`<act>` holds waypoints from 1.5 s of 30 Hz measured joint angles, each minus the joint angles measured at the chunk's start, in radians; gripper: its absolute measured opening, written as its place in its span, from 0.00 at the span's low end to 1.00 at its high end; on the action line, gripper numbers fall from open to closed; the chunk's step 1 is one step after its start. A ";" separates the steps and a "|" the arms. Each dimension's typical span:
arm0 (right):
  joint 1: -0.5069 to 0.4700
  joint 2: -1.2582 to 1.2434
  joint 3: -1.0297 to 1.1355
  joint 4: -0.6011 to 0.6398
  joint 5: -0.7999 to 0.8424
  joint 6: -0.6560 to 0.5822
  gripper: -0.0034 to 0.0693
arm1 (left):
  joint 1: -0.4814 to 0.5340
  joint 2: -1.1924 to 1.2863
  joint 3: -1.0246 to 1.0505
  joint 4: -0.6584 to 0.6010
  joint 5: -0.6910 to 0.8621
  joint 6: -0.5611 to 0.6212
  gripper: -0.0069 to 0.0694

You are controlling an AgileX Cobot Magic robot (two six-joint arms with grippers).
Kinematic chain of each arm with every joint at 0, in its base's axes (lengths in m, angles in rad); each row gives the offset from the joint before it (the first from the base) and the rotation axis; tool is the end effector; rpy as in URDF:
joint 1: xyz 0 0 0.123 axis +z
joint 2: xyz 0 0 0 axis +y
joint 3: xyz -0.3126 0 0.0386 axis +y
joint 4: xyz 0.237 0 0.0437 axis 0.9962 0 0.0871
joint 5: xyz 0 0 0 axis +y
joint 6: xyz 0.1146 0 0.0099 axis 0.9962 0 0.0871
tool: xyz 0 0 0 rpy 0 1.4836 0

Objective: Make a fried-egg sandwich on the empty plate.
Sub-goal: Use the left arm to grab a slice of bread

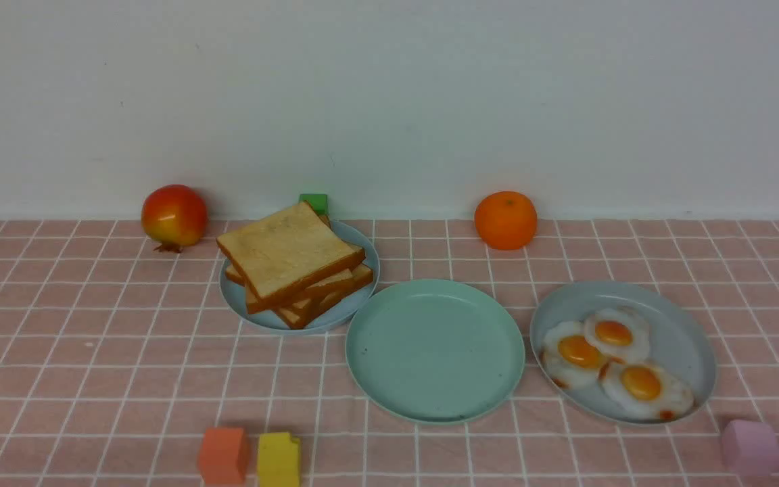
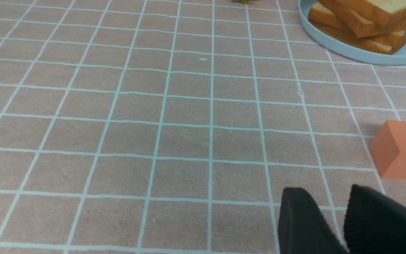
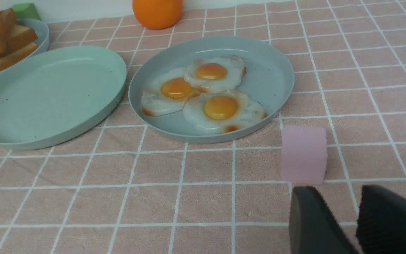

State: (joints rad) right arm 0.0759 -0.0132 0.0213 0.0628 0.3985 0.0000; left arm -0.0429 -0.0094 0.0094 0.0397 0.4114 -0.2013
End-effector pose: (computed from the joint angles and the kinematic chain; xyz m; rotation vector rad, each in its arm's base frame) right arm 0.0331 0.0053 0.1631 -0.0337 1.8907 0.1144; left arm 0.0331 0.0004 0.1656 -0.1264 1.8924 -0.1265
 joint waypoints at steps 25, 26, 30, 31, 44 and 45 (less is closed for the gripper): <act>0.000 0.000 0.000 0.000 0.000 0.000 0.38 | 0.000 0.000 0.000 0.000 0.000 0.000 0.40; 0.000 0.000 0.000 0.000 0.000 0.000 0.38 | 0.000 0.000 0.000 0.000 0.000 0.000 0.40; 0.000 0.000 0.000 0.000 0.000 0.000 0.38 | 0.000 0.000 0.000 0.000 0.000 0.000 0.40; 0.000 0.000 0.000 0.000 0.000 0.000 0.38 | 0.000 0.000 0.000 0.000 0.000 0.000 0.40; 0.000 0.000 0.000 0.000 0.000 0.000 0.38 | 0.000 0.000 0.000 0.009 0.000 0.002 0.40; 0.000 0.000 0.000 0.000 0.000 0.000 0.38 | 0.000 0.000 0.000 0.021 0.000 0.003 0.40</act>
State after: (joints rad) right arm 0.0759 -0.0132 0.0213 0.0628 0.3985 0.0000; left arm -0.0429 -0.0094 0.0094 0.0604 0.4114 -0.1982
